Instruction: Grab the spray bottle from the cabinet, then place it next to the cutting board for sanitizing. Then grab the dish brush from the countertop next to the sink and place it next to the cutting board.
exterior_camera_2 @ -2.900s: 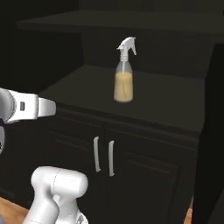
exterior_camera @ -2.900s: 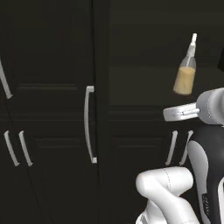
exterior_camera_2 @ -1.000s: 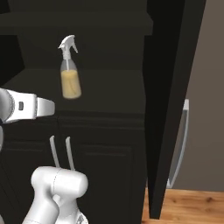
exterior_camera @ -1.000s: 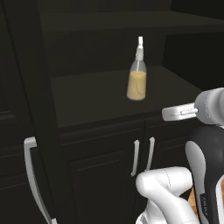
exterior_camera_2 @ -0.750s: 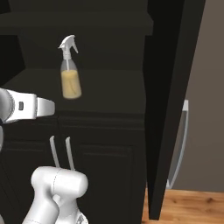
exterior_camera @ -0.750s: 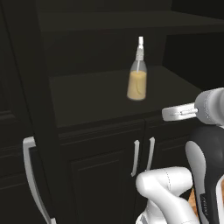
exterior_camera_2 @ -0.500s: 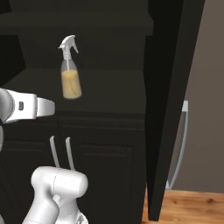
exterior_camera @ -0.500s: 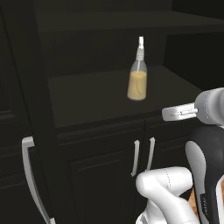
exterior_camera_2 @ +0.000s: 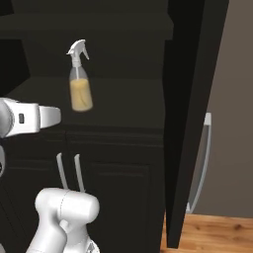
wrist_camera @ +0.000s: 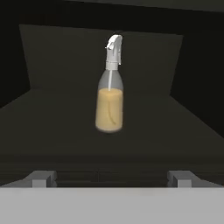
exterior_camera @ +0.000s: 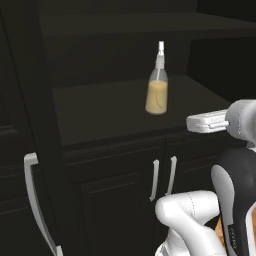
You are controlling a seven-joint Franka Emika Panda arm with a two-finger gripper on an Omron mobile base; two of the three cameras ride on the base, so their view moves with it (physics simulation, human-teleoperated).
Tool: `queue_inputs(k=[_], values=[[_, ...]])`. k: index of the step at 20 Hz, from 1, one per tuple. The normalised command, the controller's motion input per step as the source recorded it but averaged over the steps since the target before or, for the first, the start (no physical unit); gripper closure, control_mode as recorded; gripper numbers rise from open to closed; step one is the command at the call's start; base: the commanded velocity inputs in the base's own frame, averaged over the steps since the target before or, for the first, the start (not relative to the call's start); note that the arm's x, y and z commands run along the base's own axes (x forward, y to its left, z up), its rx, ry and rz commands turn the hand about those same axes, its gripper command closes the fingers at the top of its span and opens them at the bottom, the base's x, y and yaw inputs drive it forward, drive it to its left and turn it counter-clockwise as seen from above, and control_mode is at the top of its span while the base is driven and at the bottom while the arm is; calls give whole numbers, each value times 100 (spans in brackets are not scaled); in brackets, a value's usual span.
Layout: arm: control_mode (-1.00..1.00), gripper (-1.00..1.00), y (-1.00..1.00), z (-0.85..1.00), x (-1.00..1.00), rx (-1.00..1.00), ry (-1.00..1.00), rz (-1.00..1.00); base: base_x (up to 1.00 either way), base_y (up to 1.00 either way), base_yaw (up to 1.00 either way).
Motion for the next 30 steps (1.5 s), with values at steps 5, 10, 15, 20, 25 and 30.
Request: queue_inputs(k=[5, 10, 15, 20, 25, 30], values=[[-100, -100, 0, 43, 0, 3, -46, 1, 0, 0, 0], [-100, -100, 0, 21, 9, 7, -23, 6, 0, 0, 0], [-100, -100, 1, 18, 6, 0, -12, 1, 0, 0, 0], [-100, -100, 8, 8, 36, 0, 1, -2, 0, 0, 0], [-100, -100, 0, 0, 66, 0, 4, 0, 0, 0, 0], [-100, -100, 0, 0, 67, 0, -1, 0, 0, 0, 0]])
